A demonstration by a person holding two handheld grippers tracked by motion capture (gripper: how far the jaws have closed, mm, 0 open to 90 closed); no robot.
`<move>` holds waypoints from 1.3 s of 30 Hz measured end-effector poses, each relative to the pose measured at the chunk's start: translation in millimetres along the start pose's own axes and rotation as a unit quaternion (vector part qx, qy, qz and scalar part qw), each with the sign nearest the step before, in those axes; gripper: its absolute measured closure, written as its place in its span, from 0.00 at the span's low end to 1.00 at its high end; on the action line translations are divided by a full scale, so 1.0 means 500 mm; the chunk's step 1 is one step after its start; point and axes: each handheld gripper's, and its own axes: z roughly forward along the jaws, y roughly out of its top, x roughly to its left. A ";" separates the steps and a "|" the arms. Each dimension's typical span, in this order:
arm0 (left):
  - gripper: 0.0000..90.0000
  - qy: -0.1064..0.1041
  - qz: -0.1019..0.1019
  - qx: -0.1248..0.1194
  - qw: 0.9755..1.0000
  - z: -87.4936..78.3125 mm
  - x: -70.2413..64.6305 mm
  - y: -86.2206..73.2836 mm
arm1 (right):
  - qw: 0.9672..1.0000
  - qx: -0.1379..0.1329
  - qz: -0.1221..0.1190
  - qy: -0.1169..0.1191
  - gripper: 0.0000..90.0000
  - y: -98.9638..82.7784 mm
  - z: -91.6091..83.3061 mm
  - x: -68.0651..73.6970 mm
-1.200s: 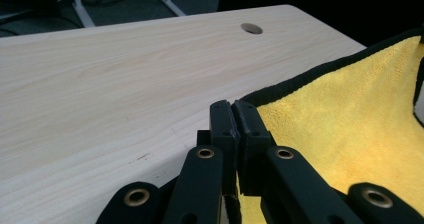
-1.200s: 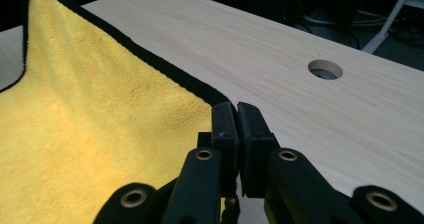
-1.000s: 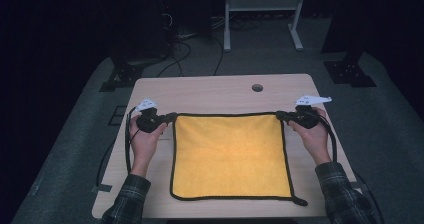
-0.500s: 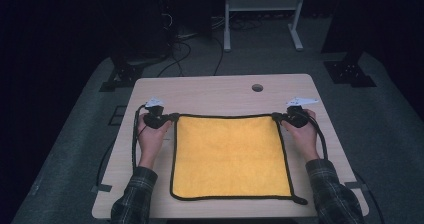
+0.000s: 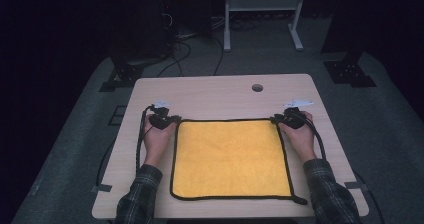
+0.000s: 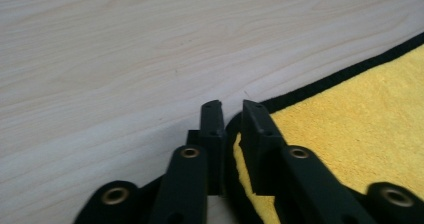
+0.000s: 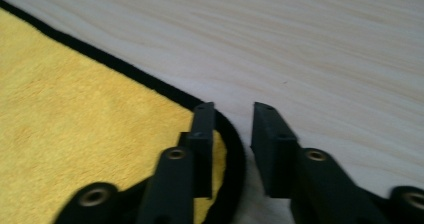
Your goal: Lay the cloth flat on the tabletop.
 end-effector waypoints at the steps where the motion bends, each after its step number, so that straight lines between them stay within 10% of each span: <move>1: 0.84 -0.002 -0.005 -0.003 1.000 -0.005 0.002 0.000 | 1.000 -0.007 0.005 -0.002 0.68 0.001 -0.005 -0.003; 12: 0.77 -0.043 -0.013 0.008 0.999 -0.083 -0.014 -0.030 | 1.000 -0.004 0.015 -0.024 0.57 -0.018 -0.097 -0.028; 23: 0.66 -0.020 0.001 0.027 0.999 -0.131 -0.046 -0.083 | 0.998 0.012 0.030 -0.048 0.50 -0.095 -0.178 -0.032; 39: 0.62 -0.008 0.019 0.012 1.000 -0.174 -0.090 -0.130 | 0.998 0.035 0.007 -0.060 0.34 -0.167 -0.198 0.005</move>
